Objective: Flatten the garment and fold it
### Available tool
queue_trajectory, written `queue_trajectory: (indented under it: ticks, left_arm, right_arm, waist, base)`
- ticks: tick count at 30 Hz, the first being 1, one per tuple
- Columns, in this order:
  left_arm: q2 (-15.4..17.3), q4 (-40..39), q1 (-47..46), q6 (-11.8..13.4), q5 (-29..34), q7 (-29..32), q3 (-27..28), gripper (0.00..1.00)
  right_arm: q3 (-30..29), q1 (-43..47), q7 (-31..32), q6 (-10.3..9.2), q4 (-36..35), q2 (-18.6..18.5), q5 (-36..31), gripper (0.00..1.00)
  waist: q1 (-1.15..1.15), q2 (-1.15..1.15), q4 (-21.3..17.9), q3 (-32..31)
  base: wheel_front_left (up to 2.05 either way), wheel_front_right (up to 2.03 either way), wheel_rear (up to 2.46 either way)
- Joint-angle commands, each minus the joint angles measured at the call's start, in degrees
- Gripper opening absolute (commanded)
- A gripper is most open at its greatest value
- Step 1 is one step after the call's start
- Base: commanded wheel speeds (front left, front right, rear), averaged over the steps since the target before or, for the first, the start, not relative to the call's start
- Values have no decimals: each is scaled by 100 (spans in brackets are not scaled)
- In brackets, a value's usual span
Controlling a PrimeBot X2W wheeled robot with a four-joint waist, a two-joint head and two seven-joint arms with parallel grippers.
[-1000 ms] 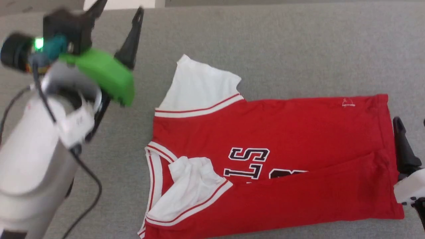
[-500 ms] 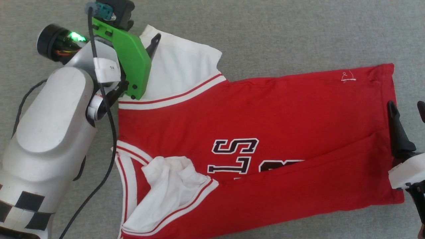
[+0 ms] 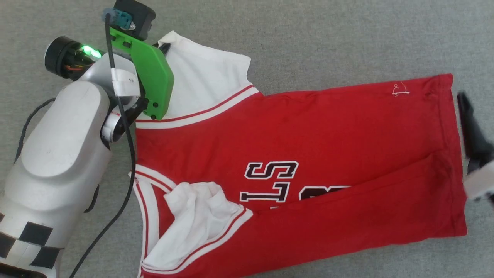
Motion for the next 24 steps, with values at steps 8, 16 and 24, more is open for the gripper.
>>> queue_trajectory:
  ticks: [8, 16, 24]
  left_arm:
    - [-119, -104, -51, 27, -14, -150, -39, 0]
    - [-301, -131, -223, 52, 11, -214, -120, 0]
    - [-353, 5, -319, 52, -18, -295, -140, 0]
  right_arm:
    - [-5, -1331, 1190, -9, 388, -577, 604, 100]
    - [26, -1726, 2597, -9, 1322, -1003, 664, 100]
    - [63, -1679, 3051, -9, 1548, -910, 750, 0]
  waist:
    - [-1, 0, 219, 53]
    - [-1, 0, 427, 328]
    - [-1, 0, 520, 391]
  base:
    - [0, 0, 0]
    - [0, 0, 0]
    - [0, 0, 0]
